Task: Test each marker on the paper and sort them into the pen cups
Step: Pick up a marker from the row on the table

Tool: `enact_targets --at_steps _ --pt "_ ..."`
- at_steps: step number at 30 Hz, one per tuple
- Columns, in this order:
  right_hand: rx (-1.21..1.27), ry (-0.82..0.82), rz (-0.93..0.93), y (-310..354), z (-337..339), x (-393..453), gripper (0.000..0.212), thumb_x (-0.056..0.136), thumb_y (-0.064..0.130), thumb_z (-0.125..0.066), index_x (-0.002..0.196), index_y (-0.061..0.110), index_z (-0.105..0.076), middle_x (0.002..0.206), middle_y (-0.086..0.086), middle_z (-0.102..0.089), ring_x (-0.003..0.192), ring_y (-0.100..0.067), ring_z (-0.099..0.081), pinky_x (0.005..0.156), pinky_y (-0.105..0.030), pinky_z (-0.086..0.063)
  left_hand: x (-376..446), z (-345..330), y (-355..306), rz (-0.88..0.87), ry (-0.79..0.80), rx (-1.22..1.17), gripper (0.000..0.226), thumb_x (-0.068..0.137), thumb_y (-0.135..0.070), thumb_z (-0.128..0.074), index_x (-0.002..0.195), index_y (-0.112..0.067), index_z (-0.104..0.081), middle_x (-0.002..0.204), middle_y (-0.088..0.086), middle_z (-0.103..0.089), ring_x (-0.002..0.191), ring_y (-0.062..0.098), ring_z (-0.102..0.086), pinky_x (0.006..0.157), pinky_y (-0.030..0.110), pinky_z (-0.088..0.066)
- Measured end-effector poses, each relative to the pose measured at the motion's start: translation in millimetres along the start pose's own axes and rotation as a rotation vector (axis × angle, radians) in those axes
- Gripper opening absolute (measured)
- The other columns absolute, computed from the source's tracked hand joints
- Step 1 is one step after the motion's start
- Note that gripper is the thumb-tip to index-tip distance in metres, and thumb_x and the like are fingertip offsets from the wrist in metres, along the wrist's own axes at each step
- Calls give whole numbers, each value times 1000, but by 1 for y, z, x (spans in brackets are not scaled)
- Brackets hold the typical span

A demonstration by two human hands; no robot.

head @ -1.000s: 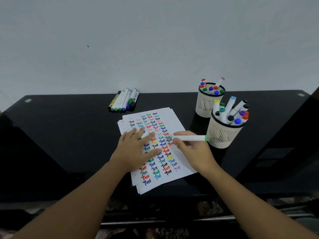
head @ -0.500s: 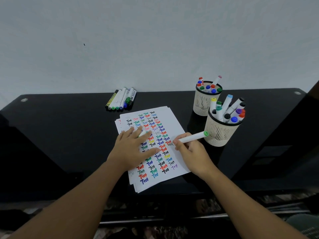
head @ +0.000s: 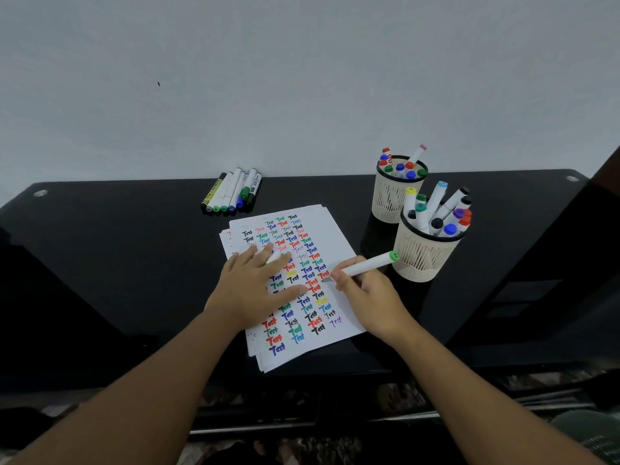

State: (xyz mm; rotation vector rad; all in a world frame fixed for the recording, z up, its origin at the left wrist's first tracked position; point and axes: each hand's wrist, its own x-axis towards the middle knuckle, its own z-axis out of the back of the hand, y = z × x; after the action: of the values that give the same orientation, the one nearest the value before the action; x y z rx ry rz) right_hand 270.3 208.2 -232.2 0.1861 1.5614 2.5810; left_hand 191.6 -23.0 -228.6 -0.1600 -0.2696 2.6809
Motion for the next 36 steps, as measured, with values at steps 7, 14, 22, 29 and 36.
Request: enact_targets --at_steps 7,14,22,29,36 --pt "-9 -35 13 -1 0 -1 11 104 38 -59 102 29 -64 92 11 -68 87 -8 -64 78 -31 -54 -1 -1 1 -2 -8 4 87 81 -92 -25 157 -52 -15 170 -11 -4 157 16 3 125 46 4" --pt "-45 1 7 2 1 -2 12 105 40 -57 104 29 -63 91 10 -68 87 -10 -65 79 -35 -56 -1 1 0 3 2 6 86 81 -92 -26 157 -52 -15 170 -11 -4 157 17 3 125 46 4" --pt "55 -48 -17 2 2 -4 15 105 37 -57 101 24 -63 90 9 -67 87 -6 -64 77 -27 -50 -1 -1 2 -1 -12 -14 86 80 -93 -26 156 -53 -17 170 -12 -6 157 16 1 125 46 3" --pt "-34 -33 -7 1 1 -2 15 106 39 -56 102 26 -62 89 11 -67 84 -3 -64 71 -21 -46 -1 -1 2 0 -4 -17 87 80 -94 -26 156 -53 -16 170 -12 -5 156 16 2 125 46 4" --pt "-62 -31 -8 1 1 -1 14 106 39 -56 104 26 -62 89 12 -65 84 2 -62 67 -15 -43 1 -2 4 -2 0 -8 88 79 -95 -24 156 -53 -15 170 -12 -5 157 17 2 125 47 4"
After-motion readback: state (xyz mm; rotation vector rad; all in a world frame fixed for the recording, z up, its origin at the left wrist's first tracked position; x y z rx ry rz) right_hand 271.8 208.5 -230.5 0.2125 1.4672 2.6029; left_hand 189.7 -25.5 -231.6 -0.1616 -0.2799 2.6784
